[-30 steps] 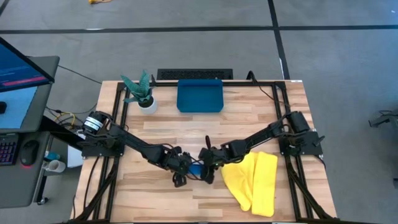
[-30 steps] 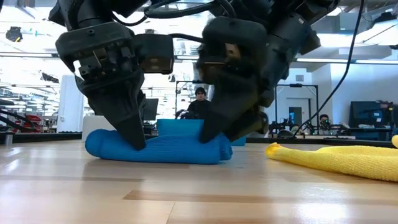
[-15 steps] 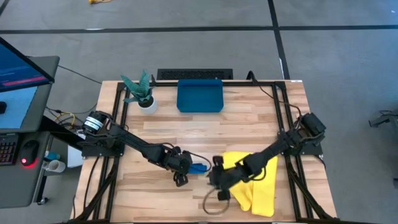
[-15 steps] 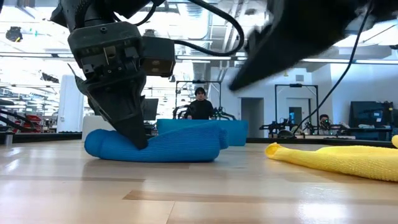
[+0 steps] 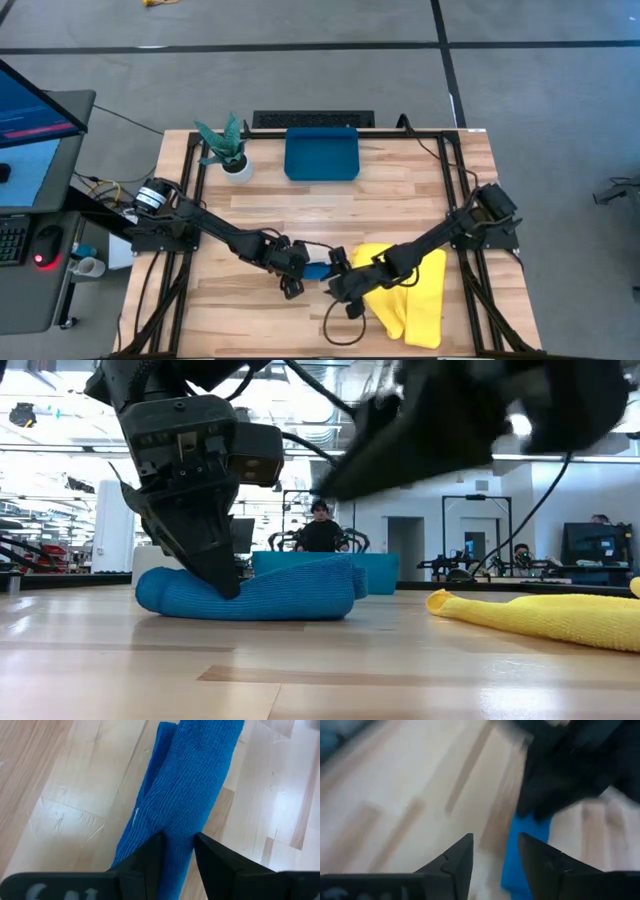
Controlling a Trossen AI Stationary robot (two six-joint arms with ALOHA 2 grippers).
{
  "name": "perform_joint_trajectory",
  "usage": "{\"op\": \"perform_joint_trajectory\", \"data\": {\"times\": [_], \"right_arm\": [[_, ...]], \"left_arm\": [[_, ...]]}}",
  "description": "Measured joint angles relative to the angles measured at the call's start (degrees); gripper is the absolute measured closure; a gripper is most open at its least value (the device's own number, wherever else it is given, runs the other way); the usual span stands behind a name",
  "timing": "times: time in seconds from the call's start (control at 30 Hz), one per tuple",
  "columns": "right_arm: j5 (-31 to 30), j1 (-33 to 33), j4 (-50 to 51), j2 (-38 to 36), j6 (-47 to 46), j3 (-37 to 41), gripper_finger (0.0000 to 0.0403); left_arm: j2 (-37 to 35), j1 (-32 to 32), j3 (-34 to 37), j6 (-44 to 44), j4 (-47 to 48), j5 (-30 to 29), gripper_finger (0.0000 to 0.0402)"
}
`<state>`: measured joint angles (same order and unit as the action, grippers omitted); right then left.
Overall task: Roll microfiber towels into tight, uniform cylinder then place into a basket
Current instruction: Put the rolled blue microfiber towel into the blue bin
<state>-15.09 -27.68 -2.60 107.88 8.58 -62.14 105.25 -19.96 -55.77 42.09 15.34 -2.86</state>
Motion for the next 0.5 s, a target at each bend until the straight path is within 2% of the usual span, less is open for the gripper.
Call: {"op": "perform_joint_trajectory", "data": {"times": [0.27, 0.5], "right_arm": [[-1.57, 0.21, -1.41, 5.65, 2.18, -1.32, 0.0212], [-1.53, 1.51, -1.48, 5.91, 1.97, -1.78, 0.022]], "left_arm": [[0.28, 0.96, 0.04, -0.89, -2.06, -0.55, 0.0291], [0.37, 0.98, 0.13, -0.92, -3.01, -1.2, 0.0291]]}}
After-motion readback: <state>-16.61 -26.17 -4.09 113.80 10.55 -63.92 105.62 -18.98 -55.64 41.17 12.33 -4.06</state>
